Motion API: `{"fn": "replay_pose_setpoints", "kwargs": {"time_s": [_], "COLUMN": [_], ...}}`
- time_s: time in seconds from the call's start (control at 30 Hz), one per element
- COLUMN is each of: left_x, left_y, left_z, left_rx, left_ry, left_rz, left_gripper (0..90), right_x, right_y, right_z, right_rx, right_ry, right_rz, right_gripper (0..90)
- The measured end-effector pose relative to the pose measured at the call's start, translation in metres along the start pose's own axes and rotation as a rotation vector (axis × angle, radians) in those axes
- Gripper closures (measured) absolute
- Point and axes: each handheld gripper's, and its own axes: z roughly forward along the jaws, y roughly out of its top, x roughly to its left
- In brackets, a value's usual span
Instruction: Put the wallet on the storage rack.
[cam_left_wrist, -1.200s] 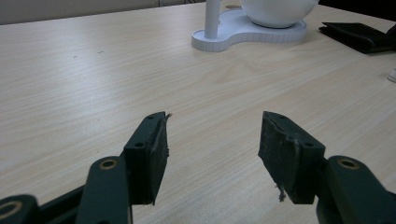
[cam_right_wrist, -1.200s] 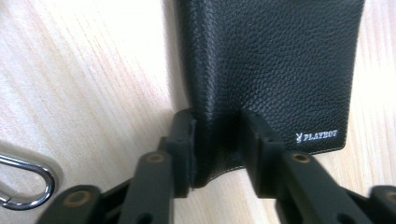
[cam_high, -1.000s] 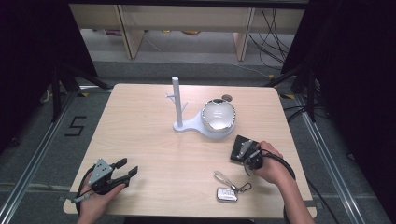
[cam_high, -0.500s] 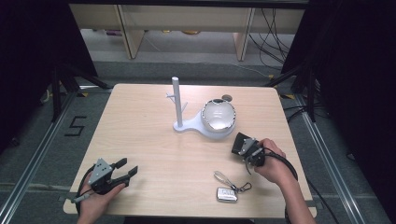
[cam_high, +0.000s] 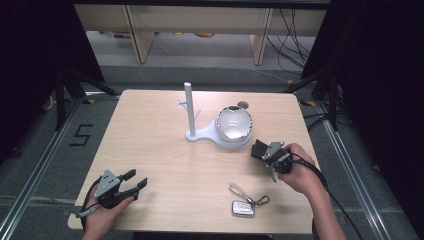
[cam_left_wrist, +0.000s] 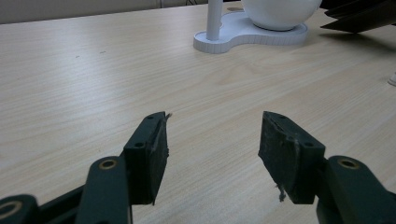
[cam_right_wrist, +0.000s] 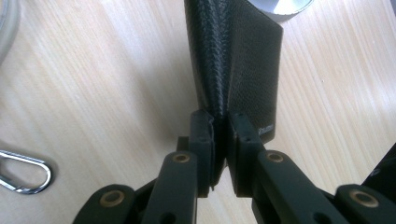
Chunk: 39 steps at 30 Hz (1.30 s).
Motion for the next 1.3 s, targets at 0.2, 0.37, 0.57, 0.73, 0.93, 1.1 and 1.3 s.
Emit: {"fn": "replay_pose_setpoints", "kwargs": {"time_s": [0.2,0.37,0.57,0.73,0.93,1.1,1.3], "left_x": [0.0,0.0,0.0,0.0,0.001,0.001,0.001], "left_y": [0.0,0.0,0.0,0.0,0.0,0.0,0.0], "left_z": [0.0,0.0,0.0,0.0,0.0,0.0,0.001], "left_rx": [-0.005,-0.002,-0.006,0.003,0.003,0.004,-0.005], "left_ry": [-0.003,0.0,-0.001,0.004,0.005,0.003,-0.002], "left_rz": [0.0,-0.002,-0.008,-0.004,-0.013,-0.016,-0.019], "left_gripper": [41.5,41.4,41.4,41.4,41.4,41.4,41.4], "right_x": [-0.005,-0.009,-0.01,-0.016,-0.022,-0.025,-0.033], "right_y": [0.002,0.006,0.012,0.018,0.028,0.034,0.042], "right_z": [-0.008,-0.013,-0.018,-0.025,-0.027,-0.025,-0.03], "right_rx": [0.005,0.016,0.032,0.033,0.059,0.105,0.12], "right_ry": [0.037,0.098,0.152,0.214,0.254,0.321,0.328], "right_rz": [0.004,-0.013,-0.008,-0.047,-0.073,-0.089,-0.086], "right_gripper": [82.7,82.6,82.5,82.4,82.4,82.4,82.3]}}
